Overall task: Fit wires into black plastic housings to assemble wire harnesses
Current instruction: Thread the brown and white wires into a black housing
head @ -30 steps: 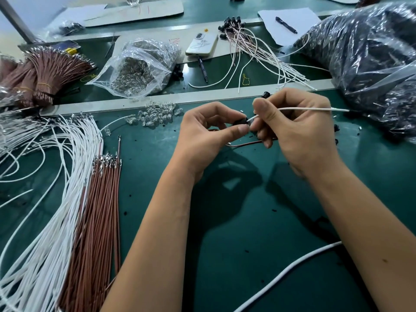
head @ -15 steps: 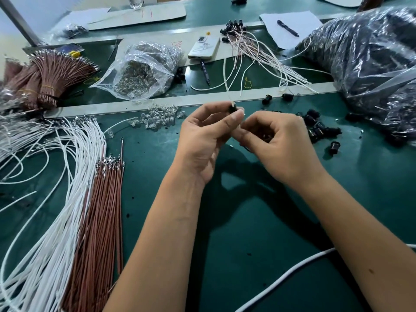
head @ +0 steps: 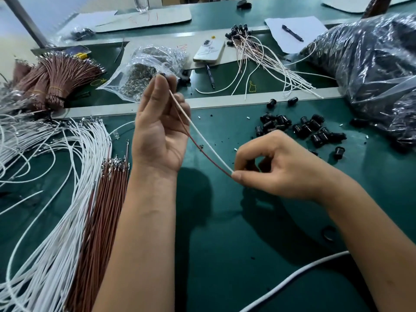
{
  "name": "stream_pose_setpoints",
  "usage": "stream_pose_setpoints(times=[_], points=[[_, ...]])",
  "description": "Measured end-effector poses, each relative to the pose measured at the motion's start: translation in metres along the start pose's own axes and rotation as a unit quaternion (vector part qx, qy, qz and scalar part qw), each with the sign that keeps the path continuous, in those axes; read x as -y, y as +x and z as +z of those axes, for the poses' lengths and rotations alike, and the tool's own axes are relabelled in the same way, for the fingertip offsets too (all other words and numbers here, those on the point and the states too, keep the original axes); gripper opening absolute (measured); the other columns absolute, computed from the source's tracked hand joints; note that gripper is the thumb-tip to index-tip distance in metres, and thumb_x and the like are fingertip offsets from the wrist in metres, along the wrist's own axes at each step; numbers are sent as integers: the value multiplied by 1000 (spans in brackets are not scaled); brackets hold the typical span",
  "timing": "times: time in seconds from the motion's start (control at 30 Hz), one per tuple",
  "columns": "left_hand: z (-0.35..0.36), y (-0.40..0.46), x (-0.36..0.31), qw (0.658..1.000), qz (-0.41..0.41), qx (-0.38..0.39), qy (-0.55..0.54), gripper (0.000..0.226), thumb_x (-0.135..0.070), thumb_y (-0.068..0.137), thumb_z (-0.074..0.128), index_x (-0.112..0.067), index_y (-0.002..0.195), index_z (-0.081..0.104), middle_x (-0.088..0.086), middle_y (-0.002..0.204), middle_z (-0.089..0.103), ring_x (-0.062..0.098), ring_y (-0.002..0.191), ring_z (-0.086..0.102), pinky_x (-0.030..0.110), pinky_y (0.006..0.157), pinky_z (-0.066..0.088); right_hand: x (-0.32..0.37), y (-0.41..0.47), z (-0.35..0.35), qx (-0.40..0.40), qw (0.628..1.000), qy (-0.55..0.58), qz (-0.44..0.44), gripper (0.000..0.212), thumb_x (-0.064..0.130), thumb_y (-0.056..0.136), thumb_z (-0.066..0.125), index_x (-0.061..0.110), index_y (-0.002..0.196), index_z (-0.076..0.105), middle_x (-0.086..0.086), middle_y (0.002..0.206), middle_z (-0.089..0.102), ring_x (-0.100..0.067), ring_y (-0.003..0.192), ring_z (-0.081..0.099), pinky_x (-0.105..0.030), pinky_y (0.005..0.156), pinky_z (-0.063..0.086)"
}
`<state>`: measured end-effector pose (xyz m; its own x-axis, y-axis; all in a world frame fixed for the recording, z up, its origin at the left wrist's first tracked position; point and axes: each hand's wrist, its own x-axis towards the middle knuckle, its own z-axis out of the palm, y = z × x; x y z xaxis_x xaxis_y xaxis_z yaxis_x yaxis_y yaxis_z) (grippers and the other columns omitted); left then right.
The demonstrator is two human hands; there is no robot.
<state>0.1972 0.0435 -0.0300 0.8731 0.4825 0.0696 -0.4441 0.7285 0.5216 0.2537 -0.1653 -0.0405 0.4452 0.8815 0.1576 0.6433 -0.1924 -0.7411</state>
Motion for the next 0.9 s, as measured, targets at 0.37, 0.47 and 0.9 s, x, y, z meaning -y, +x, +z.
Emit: stream_pose_setpoints(times=[0.37,0.47,0.9], points=[[10,42,-27,981,15,-125,149,14,-14,81,75,-10,92,68,1,75,68,9,58,60,20,57,49,-2,-12,-37,205,972,51,104,29,34,89,71,16,66,69,-3,57,57,-7,55,48,-22,55,36],[7,32,0,949,-85,-108,285,9,-15,80,74,-10,86,68,-1,64,61,7,50,49,18,54,42,-8,-2,-25,19,991,64,116,47,60,87,73,17,71,72,0,53,46,-8,51,38,-22,48,29],[-4,-3,47,958,-59,-55,275,19,0,77,79,-11,86,66,4,68,67,16,55,61,23,56,52,-16,9,23,-160,952,211,152,28,31,94,77,9,77,71,-6,59,66,-12,42,50,-17,37,33]])
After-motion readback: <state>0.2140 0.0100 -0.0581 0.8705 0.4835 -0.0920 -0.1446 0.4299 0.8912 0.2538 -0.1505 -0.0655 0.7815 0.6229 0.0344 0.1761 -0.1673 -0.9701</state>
